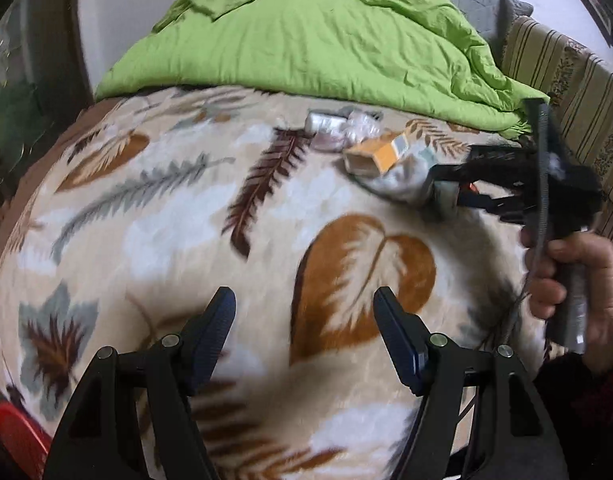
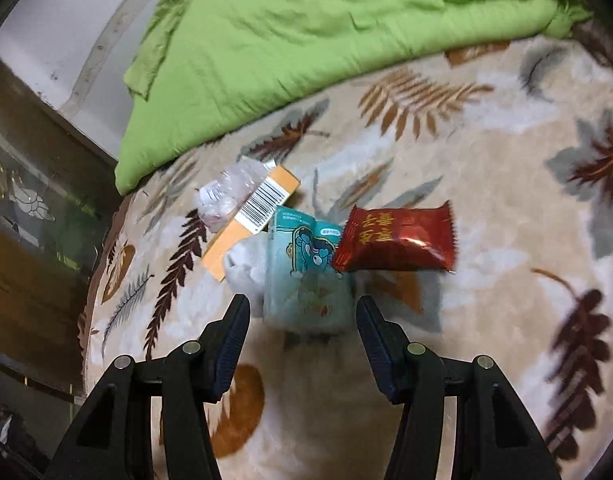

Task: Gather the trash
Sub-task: 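Grasp the teal packet with the right tool while the left grasps the white cloth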

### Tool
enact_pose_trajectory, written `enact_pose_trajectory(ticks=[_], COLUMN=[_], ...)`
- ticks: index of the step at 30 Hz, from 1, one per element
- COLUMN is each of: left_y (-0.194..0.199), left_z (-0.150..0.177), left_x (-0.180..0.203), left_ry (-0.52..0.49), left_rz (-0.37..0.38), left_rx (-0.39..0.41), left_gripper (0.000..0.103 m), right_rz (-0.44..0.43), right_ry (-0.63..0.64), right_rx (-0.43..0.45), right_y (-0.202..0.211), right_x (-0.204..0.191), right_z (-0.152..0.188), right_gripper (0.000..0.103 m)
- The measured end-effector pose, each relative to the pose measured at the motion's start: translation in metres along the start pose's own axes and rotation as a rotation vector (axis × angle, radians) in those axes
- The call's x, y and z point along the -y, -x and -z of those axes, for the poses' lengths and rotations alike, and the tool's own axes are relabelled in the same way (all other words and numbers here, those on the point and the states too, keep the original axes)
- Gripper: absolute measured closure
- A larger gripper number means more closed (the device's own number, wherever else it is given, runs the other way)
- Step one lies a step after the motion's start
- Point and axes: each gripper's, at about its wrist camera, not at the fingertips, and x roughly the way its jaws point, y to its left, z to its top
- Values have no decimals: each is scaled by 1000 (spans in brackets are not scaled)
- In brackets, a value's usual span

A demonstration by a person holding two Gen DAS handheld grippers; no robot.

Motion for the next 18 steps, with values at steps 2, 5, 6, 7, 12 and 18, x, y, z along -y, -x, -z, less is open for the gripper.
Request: enact_pose_trajectory(ticks=[2, 5, 6, 7, 12, 18], left_y=[-2, -6, -8, -10, -15, -24], left_z=[-11, -26, -30, -34, -49, -58], left_x=[3, 3, 2, 1, -4, -11], left_ry=[-7, 12, 21, 29, 76, 138], left_rz=[1, 43, 53, 61, 71, 101], left_rx=[11, 9, 7, 6, 12, -12], left_gripper=[33, 33, 33, 33, 33, 33], right_rz=[-19, -75, -102, -124, -316, -401], right_ry=[-34, -100, -118, -127, -20, 171], right_rx=[-7, -25, -29, -39, -127, -142], right_y=[-13, -32, -35, -36, -33, -19], right_x=[3, 14, 19, 21, -3, -48], right_z=[-7, -15, -14, -14, 0, 18], right_gripper=[43, 48, 62, 66, 88, 88])
